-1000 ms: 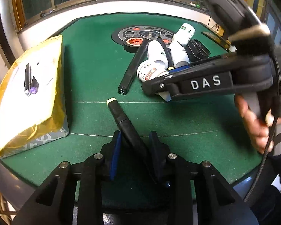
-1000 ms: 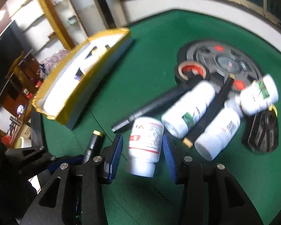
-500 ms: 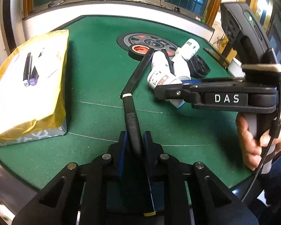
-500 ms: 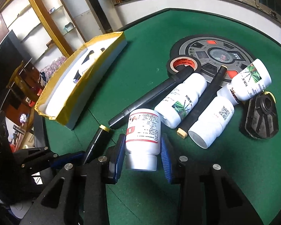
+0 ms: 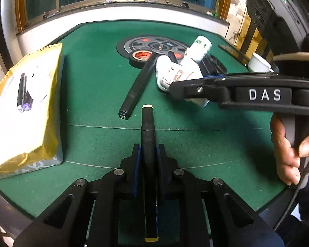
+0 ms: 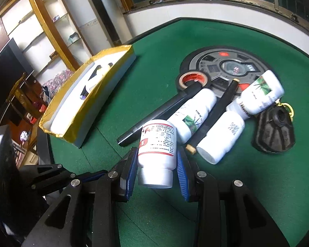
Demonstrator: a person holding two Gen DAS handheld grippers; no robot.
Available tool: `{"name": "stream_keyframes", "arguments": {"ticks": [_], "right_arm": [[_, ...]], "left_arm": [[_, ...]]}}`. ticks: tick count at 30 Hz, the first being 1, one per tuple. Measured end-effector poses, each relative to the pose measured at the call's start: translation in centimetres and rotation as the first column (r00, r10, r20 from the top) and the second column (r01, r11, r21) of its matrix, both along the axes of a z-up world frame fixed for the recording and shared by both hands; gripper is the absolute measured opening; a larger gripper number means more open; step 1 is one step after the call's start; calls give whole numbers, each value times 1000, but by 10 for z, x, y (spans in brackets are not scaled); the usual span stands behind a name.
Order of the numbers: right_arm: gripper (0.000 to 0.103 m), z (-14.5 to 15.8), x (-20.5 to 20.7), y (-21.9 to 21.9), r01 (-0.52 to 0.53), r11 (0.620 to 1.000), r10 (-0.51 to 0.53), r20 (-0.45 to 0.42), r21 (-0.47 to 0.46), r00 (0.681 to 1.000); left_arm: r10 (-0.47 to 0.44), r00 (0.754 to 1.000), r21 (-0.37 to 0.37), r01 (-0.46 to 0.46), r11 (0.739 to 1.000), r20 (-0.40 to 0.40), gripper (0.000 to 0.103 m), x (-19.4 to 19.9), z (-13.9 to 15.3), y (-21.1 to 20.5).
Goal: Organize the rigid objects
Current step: 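Grasp the red-labelled white pill bottle with the right tool while the left holds the marker, then carry the marker and pill bottle into the yellow-edged tray and open both tools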
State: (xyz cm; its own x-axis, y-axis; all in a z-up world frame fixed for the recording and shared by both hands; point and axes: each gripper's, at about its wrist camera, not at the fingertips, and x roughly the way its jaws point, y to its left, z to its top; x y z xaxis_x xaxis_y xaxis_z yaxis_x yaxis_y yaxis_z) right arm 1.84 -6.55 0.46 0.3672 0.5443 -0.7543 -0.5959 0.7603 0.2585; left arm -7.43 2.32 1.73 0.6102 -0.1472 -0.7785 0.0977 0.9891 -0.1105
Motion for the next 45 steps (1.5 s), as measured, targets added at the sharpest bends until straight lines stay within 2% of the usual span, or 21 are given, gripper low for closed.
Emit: {"name": "stream_keyframes", "arguments": {"ticks": [5, 18, 27, 38, 45], "right_arm": [[32, 4, 3, -4, 13, 1000, -13, -2, 28, 1000], [32, 7, -1, -1, -9, 999, 9, -1, 49, 1000], [32, 14, -11, 8, -36, 996, 36, 3, 84, 999], [32, 22, -36, 49, -105, 987, 105, 9, 118, 994], [32, 31, -40, 95, -167, 980, 167, 5, 111, 986]], "left_arm": [[29, 999, -51, -28, 998, 20, 12, -7, 7, 13], [66, 996, -124, -57, 991, 65, 12, -15, 25, 23], [131, 985, -178, -110, 978, 112, 12, -25, 43, 58], [230, 964, -215, -199, 956, 134, 12, -34, 55, 112], [292, 948, -227, -259, 939, 124, 12, -25, 56, 152]]}}
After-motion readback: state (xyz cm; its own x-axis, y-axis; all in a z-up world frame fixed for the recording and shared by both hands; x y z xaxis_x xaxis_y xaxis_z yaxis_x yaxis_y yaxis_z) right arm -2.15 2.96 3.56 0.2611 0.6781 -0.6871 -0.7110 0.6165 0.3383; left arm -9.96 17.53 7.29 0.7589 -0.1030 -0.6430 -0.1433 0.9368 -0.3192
